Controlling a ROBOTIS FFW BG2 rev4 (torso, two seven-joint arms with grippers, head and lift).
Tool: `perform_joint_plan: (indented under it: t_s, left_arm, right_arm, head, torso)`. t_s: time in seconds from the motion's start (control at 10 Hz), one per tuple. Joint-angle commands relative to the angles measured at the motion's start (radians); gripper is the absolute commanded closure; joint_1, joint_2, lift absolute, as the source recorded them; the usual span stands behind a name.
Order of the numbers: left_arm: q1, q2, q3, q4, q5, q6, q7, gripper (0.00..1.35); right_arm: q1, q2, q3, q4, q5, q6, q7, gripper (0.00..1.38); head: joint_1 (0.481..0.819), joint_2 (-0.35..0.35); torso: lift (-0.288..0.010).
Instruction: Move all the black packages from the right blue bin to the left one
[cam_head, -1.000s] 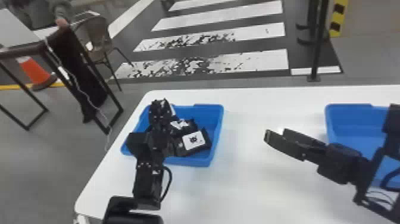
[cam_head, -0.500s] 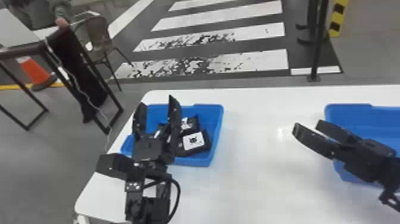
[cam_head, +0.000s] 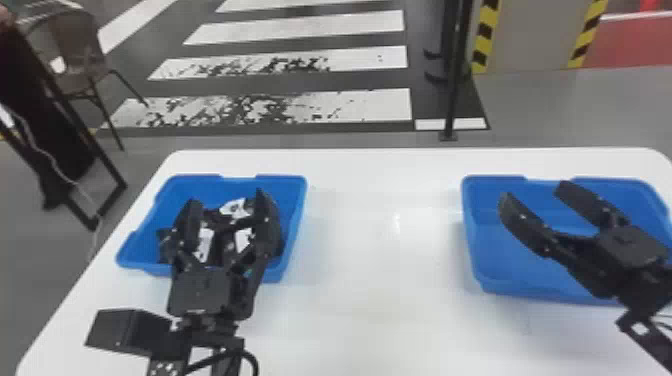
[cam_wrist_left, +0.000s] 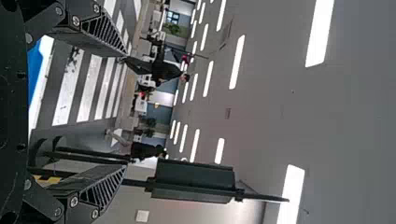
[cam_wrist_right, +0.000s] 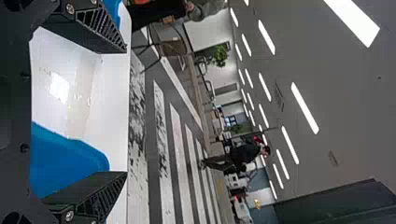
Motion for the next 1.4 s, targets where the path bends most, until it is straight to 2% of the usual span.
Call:
perform_joint_plan:
  t_s: [0.0,0.2,0.3,0.7,1.3]
  left_arm:
    - [0.014,0.005,-0.011,-0.017,-0.067,0.068,0.000,0.23]
    - [0.048,0.000,0.019,-0.086,-0.128,0.203,0.000,0.23]
    - [0.073,-0.008,0.049,-0.172,-0.198,0.319,0.000,0.23]
    - [0.073,-0.012,0.043,-0.186,-0.186,0.365,0.012,0.23]
    - [0.066,-0.011,0.035,-0.186,-0.156,0.365,0.012,0.23]
  right_arm:
    - [0.080,0.020,-0.058,-0.062,0.113,-0.040,-0.024,0.10]
    - [0.119,0.031,-0.060,-0.052,0.131,-0.043,-0.040,0.11]
    - [0.136,0.036,-0.060,-0.059,0.135,-0.048,-0.056,0.11]
    - [0.151,0.039,-0.056,-0.074,0.171,-0.055,-0.080,0.11]
    - [0.141,0.030,-0.046,-0.072,0.165,-0.055,-0.082,0.11]
  head:
    - [0.695,0.118]
    - [0.695,0.045]
    - [0.695,0.037]
    - [0.695,0.047]
    - [0.695,0.050]
  torso:
    - [-0.183]
    - [-0.183]
    - [-0.183]
    - [-0.183]
    - [-0.183]
